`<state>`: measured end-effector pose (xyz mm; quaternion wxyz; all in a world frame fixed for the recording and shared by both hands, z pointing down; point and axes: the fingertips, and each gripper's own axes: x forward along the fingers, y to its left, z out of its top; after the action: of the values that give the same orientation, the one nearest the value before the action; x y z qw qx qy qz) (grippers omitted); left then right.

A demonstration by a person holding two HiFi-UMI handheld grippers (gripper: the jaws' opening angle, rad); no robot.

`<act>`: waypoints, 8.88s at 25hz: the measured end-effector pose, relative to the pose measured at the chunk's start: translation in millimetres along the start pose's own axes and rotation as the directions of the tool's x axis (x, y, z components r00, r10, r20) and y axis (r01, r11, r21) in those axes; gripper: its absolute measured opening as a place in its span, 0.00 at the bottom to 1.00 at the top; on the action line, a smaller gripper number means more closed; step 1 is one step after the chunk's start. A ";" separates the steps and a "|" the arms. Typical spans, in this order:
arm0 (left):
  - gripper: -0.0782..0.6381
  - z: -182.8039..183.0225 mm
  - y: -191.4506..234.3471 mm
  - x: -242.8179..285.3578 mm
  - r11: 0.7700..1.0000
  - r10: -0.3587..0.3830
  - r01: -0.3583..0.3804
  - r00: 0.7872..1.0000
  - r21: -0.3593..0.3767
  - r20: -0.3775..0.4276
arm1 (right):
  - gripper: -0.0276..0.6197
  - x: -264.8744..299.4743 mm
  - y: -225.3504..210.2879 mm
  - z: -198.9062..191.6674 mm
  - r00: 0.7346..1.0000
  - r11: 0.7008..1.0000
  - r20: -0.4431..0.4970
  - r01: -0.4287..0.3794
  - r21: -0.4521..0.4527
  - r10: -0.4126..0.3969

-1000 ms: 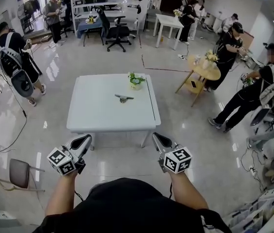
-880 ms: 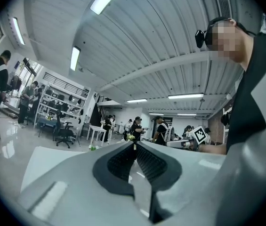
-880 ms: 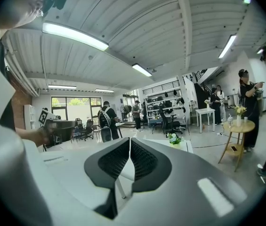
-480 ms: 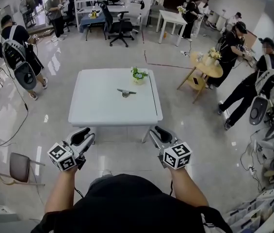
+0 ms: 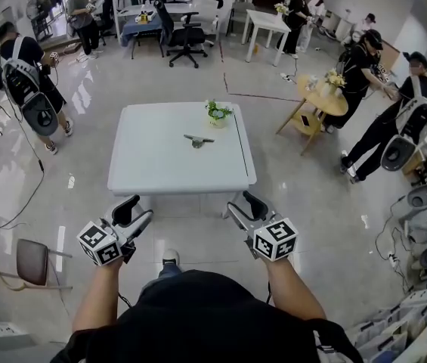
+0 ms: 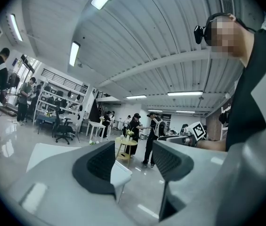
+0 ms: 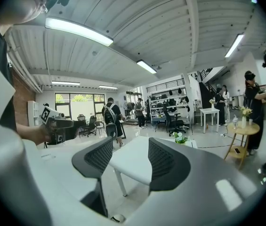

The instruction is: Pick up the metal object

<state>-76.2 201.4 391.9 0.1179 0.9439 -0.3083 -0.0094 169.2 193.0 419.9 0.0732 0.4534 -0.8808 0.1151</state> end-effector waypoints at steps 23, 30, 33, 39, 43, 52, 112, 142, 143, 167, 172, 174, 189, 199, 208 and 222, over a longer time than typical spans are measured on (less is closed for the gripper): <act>0.45 20.0 80.3 41.0 0.998 -0.058 0.058 0.998 0.028 -0.011 | 0.49 72.7 -25.4 3.9 0.997 0.997 -0.034 0.063 0.032 -0.062; 0.45 12.6 106.4 54.6 0.996 -0.085 0.085 0.996 0.015 -0.024 | 0.50 92.0 -35.7 1.5 0.995 0.996 -0.050 0.090 0.031 -0.088; 0.45 14.9 117.8 56.0 0.995 -0.094 0.095 0.995 0.013 -0.029 | 0.51 100.5 -35.1 1.9 0.994 0.994 -0.054 0.100 0.037 -0.098; 0.45 18.0 145.9 62.5 0.993 -0.114 0.114 0.993 0.010 -0.019 | 0.52 126.1 -37.6 5.2 0.992 0.994 -0.068 0.109 0.021 -0.107; 0.45 25.8 167.2 67.9 0.994 -0.113 0.113 0.993 0.004 -0.036 | 0.52 146.8 -40.4 10.5 0.991 0.993 -0.069 0.118 0.022 -0.116; 0.45 28.2 203.1 76.1 0.987 -0.159 0.159 0.987 -0.004 -0.028 | 0.52 176.8 -40.6 17.9 0.986 0.988 -0.074 0.151 0.020 -0.149; 0.46 61.6 301.3 108.6 0.986 -0.168 0.167 0.985 -0.010 -0.049 | 0.55 275.7 -89.3 43.7 0.983 0.988 -0.099 0.152 -0.017 -0.153; 0.47 19.5 362.3 203.5 0.987 -0.121 0.105 0.985 -0.123 -0.126 | 0.55 366.5 -197.4 -20.6 0.949 0.994 -0.301 0.106 0.026 -0.093; 0.47 17.2 365.3 204.0 0.987 -0.117 0.101 0.985 -0.129 -0.124 | 0.55 369.7 -200.0 -26.1 0.946 0.994 -0.311 0.104 0.031 -0.090; 0.47 -17.2 404.3 232.8 0.977 -0.067 0.025 0.979 -0.213 -0.193 | 0.55 436.8 -247.1 -119.7 0.868 0.996 -0.496 0.070 0.054 -0.034; 0.47 -23.1 411.1 238.9 0.974 -0.056 0.010 0.979 -0.227 -0.198 | 0.55 451.4 -253.0 -139.5 0.845 0.998 -0.535 0.049 0.037 -0.021; 0.47 -25.3 413.1 242.1 0.972 -0.053 0.006 0.978 -0.233 -0.200 | 0.55 455.3 -255.7 -148.4 0.833 0.999 -0.552 0.042 0.032 -0.017; 0.47 -47.4 423.6 246.5 0.960 -0.018 -0.048 0.973 -0.276 -0.232 | 0.55 477.0 -267.6 -188.7 0.764 0.994 -0.645 -0.060 -0.094 -0.015; 0.48 -57.4 437.1 248.8 0.952 0.005 -0.081 0.969 -0.297 -0.246 | 0.54 495.3 -269.2 -213.3 0.711 0.974 -0.703 -0.150 -0.168 -0.012; 0.48 -65.0 440.4 247.4 0.945 0.013 -0.094 0.968 -0.312 -0.251 | 0.52 499.4 -273.3 -235.7 0.663 0.931 -0.746 -0.233 -0.282 -0.060; 0.48 -68.1 442.8 247.8 0.938 0.025 -0.109 0.968 -0.329 -0.249 | 0.46 504.3 -280.6 -252.2 0.633 0.862 -0.761 -0.300 -0.408 -0.140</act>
<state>-126.1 -274.9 572.8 0.3161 0.8922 -0.3177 0.0564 112.6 -291.2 818.6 0.5504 0.2838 -0.7822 0.0683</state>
